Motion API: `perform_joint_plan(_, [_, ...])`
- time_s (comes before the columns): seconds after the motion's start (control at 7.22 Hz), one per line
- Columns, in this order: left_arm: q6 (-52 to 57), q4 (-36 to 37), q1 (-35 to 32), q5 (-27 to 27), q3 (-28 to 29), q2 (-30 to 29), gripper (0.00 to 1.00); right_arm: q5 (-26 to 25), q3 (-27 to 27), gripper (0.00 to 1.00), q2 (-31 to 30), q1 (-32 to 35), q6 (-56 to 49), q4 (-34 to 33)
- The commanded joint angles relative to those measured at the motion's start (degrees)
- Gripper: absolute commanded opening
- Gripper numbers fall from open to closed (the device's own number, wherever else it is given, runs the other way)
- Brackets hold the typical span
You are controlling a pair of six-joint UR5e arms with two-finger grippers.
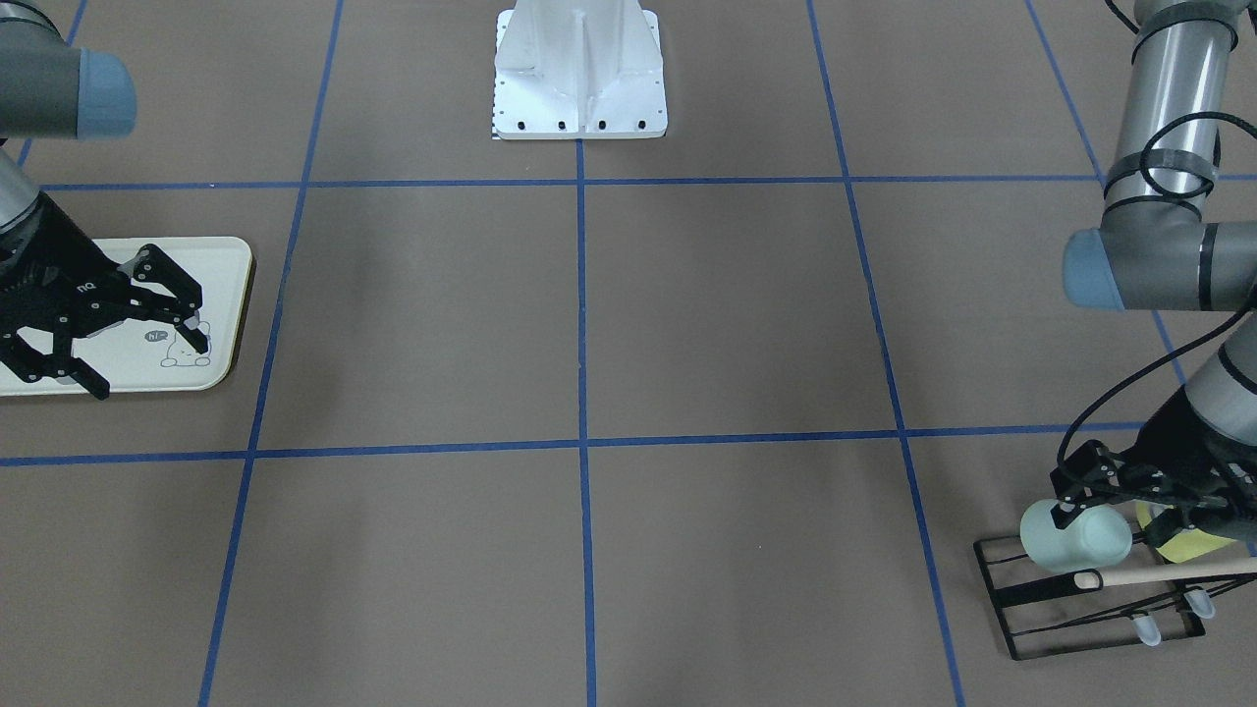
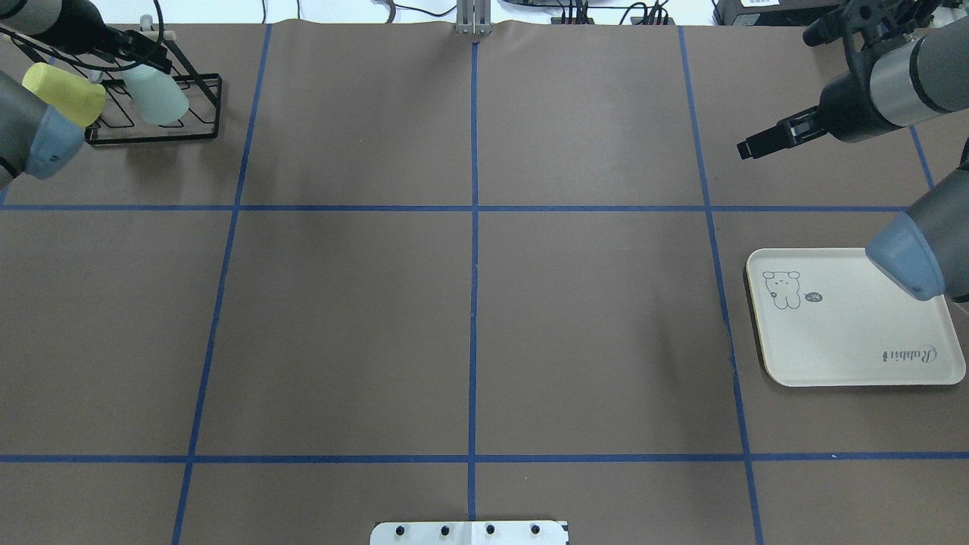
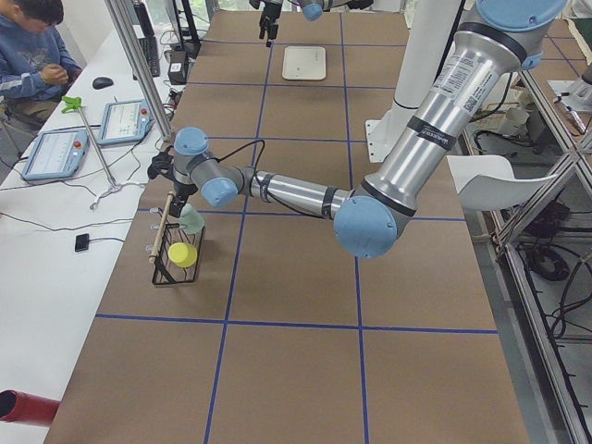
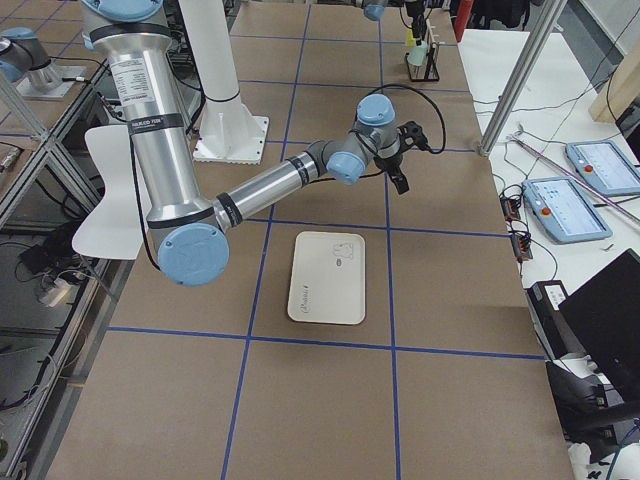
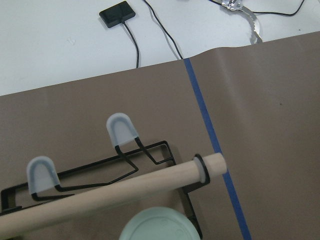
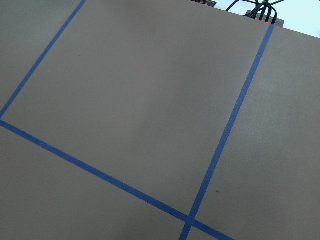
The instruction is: Left arm grabs green cup and hands to right arm on tray
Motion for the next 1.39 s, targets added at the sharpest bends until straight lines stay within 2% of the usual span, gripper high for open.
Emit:
perform_joint_plan(0.0, [0.1,0.0,1.1,1.4,1.6,-0.5,1.00,0.0,0.0,1.00,0.0,-0.1,0.0,0.1])
perform_joint_plan(0.55, [0.4,0.0,2.0,1.5,2.1,-0.3,0.99,0.0,-0.2,1.00,0.7,-0.1,0.0,0.1])
perform_joint_plan(0.83, [0.4,0.0,1.9,1.5,2.1,-0.1,0.71,0.0,0.0,1.00,0.7,-0.1,0.6,0.1])
perform_joint_plan(1.25, [2.3,-0.1,1.3,3.4,2.0,-0.1,0.18,0.0,0.3,1.00,0.8,-0.1,1.0,0.1])
